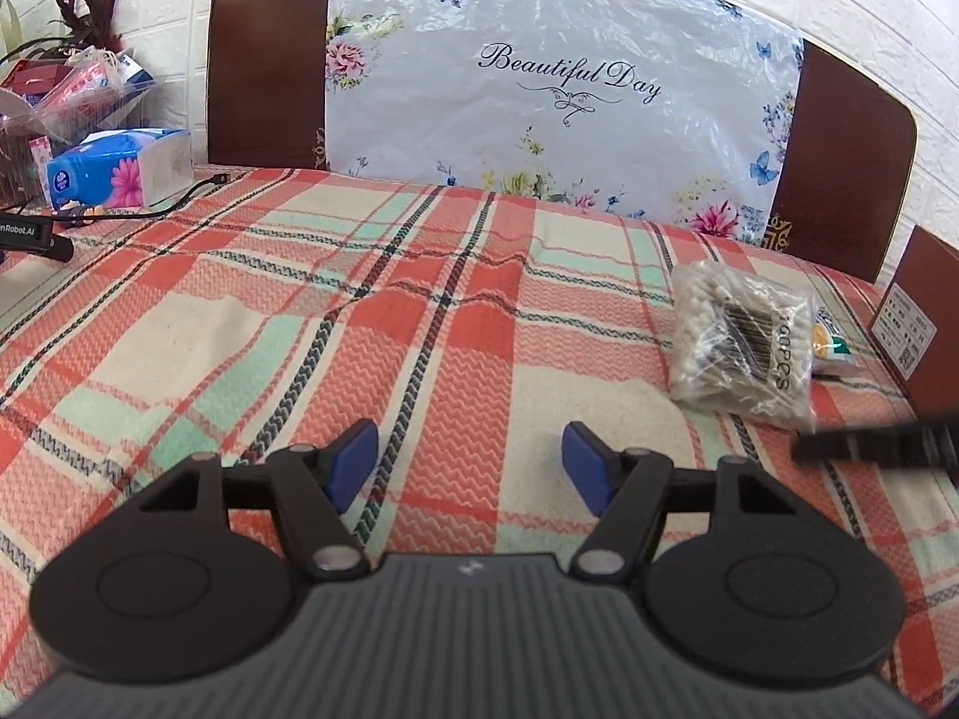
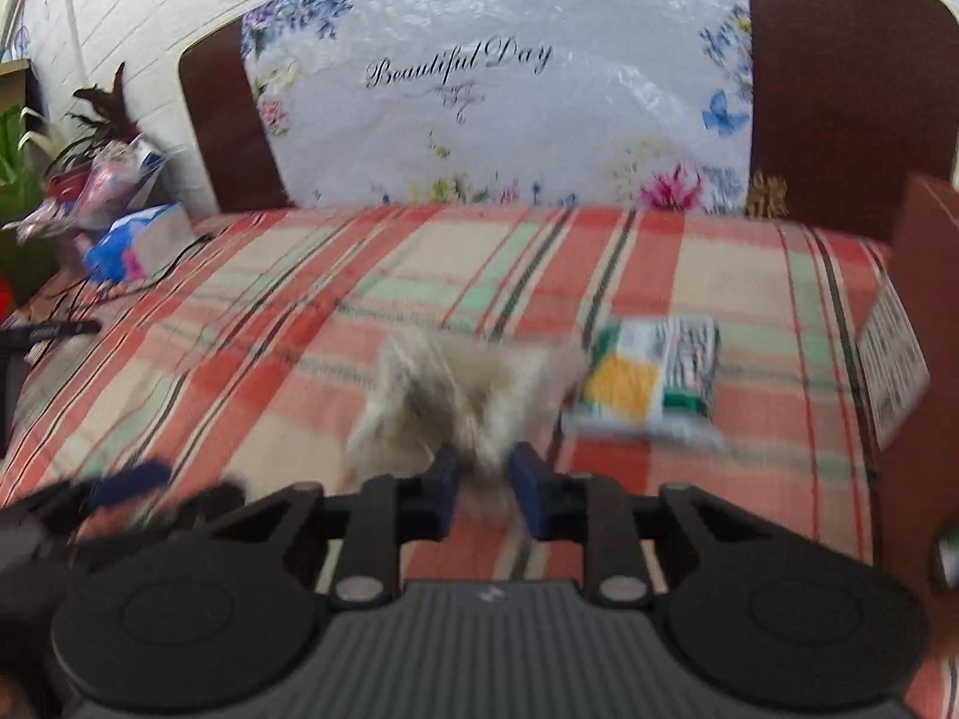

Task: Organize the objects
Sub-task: 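Grasp the cotton swab bag with the left tool while the right tool releases it, then carry the cotton swab bag into the brown box and open the left tool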

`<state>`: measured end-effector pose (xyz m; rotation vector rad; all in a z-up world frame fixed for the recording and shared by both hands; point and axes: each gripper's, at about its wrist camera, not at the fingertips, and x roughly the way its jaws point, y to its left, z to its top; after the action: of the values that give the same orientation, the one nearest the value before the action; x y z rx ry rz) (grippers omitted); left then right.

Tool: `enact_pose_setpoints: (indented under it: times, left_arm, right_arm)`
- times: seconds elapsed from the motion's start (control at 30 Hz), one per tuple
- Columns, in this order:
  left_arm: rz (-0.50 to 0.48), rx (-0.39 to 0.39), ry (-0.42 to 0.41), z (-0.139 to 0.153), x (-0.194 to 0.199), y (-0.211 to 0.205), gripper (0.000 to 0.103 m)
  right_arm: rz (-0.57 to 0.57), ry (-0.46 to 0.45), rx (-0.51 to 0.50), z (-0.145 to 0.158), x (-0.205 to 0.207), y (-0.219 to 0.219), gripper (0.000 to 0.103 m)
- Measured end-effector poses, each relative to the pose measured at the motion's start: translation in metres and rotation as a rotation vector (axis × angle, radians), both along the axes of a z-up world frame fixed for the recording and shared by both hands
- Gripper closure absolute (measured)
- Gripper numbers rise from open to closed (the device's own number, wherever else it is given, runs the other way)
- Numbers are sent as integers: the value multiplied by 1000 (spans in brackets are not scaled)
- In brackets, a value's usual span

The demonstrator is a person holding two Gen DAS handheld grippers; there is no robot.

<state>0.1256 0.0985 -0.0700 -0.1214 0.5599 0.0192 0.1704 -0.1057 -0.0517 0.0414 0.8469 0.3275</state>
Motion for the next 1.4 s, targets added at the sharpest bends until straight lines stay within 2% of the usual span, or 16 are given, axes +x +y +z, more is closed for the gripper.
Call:
enact_pose_setpoints:
  times: [0.1, 0.27, 0.33, 0.43, 0.47, 0.5, 0.53, 0.6, 0.8, 0.9, 1.0, 1.07, 1.17, 1.23, 1.33, 1.4]
  left_arm:
    - [-13, -34, 19, 4, 2, 4, 32]
    - [-96, -278, 66, 27, 27, 5, 31]
    - [-136, -289, 82, 37, 44, -8, 13]
    - [-169, -237, 127, 38, 73, -33, 8]
    - [-168, -220, 166, 34, 84, -39, 11]
    - [-159, -219, 215, 26, 94, -43, 28]
    - [-160, -230, 221, 22, 97, -47, 35]
    - [-235, -257, 200, 23, 91, -54, 66]
    - [-309, -301, 257, 22, 65, -61, 68]
    - [-344, -361, 294, 19, 51, -62, 69]
    - [-379, -345, 287, 18, 24, -67, 70]
    - [-383, -318, 284, 20, 10, -69, 70]
    - [-398, -275, 288, 26, -3, -70, 66]
    - [-360, -217, 262, 30, -7, -68, 39]
    - [-288, -234, 261, 34, 4, -58, 35]
    - [-293, -281, 283, 35, 13, -55, 35]
  right_arm:
    - [33, -72, -69, -1, -37, -4, 87]
    - [45, -125, -116, -10, -67, -14, 77]
    - [32, -177, -96, -17, -75, -17, 75]
    - [30, -242, -84, -25, -83, -20, 75]
    - [27, -235, -72, -24, -81, -22, 74]
    - [26, -230, -57, -24, -80, -24, 74]
    - [24, -226, -44, -25, -80, -26, 74]
    - [21, -226, -40, -25, -81, -25, 73]
    - [11, -233, -91, -19, -80, -21, 51]
    - [43, -238, -168, -18, -70, -13, 49]
    - [47, -211, -153, -18, -59, -16, 45]
    - [52, -189, -121, -19, -59, -21, 45]
    - [74, -175, -103, -17, -71, -20, 61]
    - [84, -186, -120, -17, -81, -17, 64]
    - [76, -200, -130, -16, -86, -16, 62]
    - [55, -209, -135, -15, -84, -18, 47]
